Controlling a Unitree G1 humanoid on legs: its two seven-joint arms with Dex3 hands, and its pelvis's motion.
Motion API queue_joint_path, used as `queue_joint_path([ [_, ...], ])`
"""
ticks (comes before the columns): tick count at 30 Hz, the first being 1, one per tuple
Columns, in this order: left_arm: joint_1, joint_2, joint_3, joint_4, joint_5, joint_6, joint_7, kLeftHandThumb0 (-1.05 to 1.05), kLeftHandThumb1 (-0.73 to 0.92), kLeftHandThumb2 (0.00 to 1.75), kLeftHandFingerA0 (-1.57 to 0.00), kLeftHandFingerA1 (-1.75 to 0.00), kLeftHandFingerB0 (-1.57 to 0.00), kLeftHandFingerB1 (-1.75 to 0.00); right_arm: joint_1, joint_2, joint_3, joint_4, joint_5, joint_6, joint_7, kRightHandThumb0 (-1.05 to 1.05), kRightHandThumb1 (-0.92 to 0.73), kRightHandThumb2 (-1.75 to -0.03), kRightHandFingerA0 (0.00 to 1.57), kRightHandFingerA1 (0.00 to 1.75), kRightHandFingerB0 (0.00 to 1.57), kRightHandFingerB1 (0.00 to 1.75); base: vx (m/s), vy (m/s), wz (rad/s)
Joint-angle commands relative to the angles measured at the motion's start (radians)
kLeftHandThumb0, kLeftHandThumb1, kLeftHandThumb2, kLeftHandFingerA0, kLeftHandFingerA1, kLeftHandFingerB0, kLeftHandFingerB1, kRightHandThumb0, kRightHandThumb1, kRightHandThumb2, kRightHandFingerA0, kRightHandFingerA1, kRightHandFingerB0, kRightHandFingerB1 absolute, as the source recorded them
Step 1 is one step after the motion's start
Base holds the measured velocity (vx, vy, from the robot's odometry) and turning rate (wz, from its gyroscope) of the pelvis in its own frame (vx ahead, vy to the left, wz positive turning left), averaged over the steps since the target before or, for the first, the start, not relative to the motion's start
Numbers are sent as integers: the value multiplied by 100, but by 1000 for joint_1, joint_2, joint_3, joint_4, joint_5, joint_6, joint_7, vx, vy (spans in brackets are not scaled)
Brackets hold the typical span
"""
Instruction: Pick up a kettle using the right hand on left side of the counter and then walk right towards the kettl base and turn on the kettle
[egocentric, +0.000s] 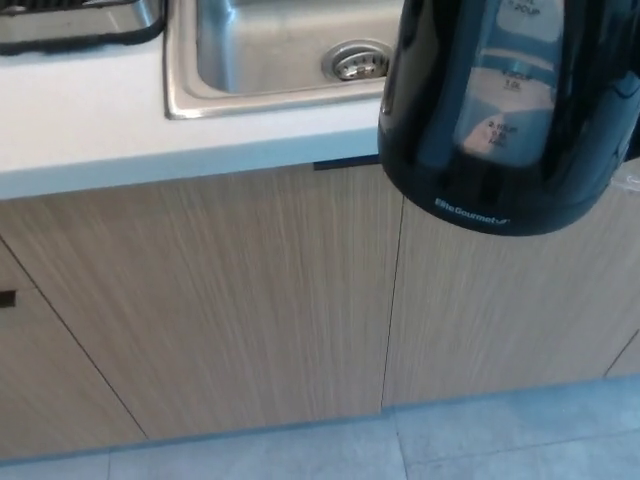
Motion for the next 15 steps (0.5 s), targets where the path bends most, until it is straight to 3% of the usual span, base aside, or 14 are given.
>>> queue_joint_path([
  [1, 21, 8, 10, -25, -13, -27, 13, 36, 54, 141, -97, -117, -85, -104, -25, 12, -15, -13, -5, -71, 39, -21, -58, -130, 103, 175, 71, 175, 81, 62, 7],
  [9, 30, 10, -1, -40, 5, -27, 20, 40, 52, 141, -94, -111, -84, -100, -22, 23, -17, -9, -41, -63, 48, -20, -53, -136, 103, 175, 73, 175, 33, -19, 8],
  [10, 22, 13, 10, -17, -12, -37, -3, 43, 49, 143, -101, -115, -90, -104, -20, 26, -13, -9, -51, -65, 47, -19, -52, -140, 103, 175, 73, 175, 58, -104, 4],
  [15, 23, 17, 9, -9, -8, -40, 2, 38, 49, 142, -95, -113, -87, -103, -24, 34, -16, 3, -65, -66, 56, -21, -54, -134, 104, 175, 75, 175, 70, -218, 5],
])
